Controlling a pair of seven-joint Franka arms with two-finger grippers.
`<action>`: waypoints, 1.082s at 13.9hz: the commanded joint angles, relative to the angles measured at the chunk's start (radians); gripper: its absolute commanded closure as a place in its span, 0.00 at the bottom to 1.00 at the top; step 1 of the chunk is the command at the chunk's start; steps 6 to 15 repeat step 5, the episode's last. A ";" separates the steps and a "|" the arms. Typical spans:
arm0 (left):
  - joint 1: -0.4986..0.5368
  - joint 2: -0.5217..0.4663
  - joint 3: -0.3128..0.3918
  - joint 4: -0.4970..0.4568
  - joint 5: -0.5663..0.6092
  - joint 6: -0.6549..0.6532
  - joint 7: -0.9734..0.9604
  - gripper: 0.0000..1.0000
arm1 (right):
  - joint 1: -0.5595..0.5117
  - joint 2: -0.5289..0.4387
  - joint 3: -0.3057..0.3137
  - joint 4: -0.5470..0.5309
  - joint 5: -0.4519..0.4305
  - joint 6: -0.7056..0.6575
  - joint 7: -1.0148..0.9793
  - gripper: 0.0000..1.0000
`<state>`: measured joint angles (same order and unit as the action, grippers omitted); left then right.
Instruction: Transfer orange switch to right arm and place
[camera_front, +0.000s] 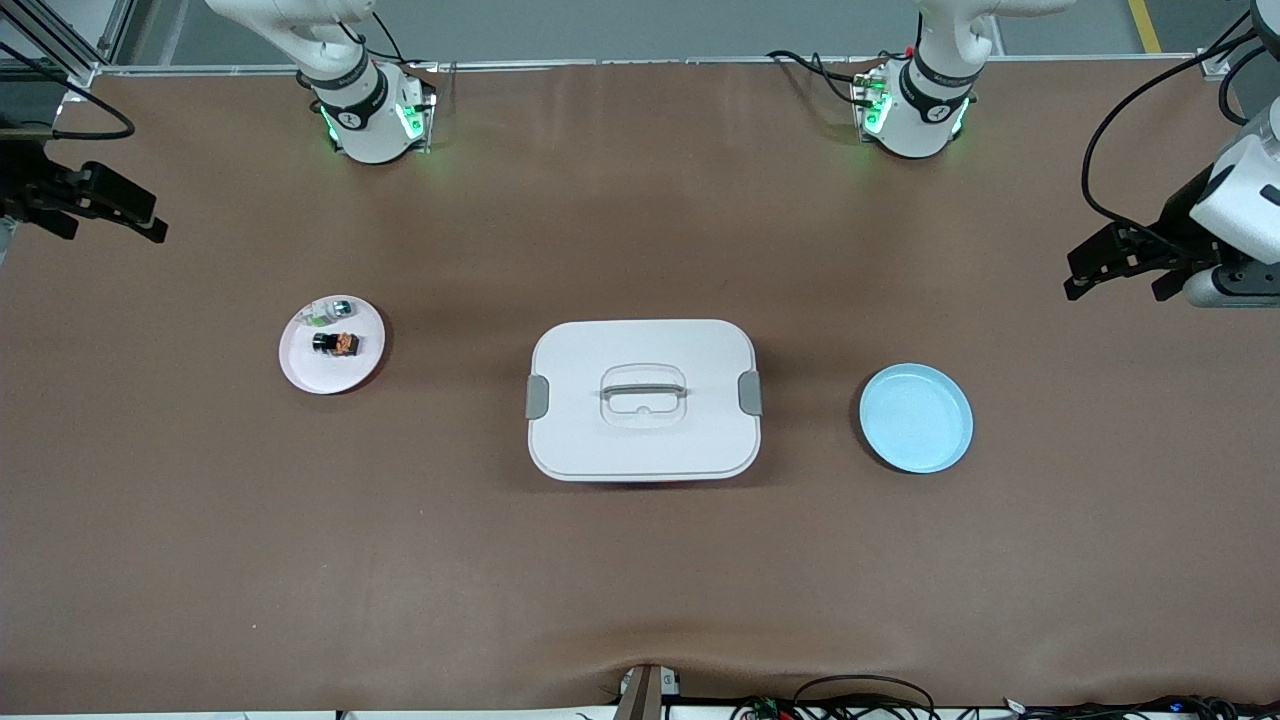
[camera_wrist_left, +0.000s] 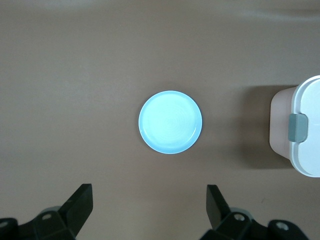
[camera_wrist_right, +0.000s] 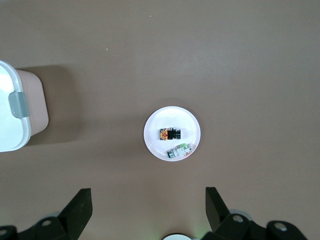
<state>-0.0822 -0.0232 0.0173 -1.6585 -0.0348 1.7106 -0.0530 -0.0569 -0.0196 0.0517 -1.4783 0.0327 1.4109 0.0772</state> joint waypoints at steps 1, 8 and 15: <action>-0.001 0.003 0.000 0.014 0.021 -0.017 0.004 0.00 | -0.021 0.013 0.008 0.027 -0.008 -0.007 -0.011 0.00; 0.001 0.005 0.000 0.014 0.021 -0.017 0.005 0.00 | -0.055 0.015 0.010 0.027 -0.010 0.022 0.001 0.00; 0.001 0.005 0.000 0.014 0.021 -0.017 0.005 0.00 | -0.055 0.015 0.010 0.027 -0.010 0.022 0.001 0.00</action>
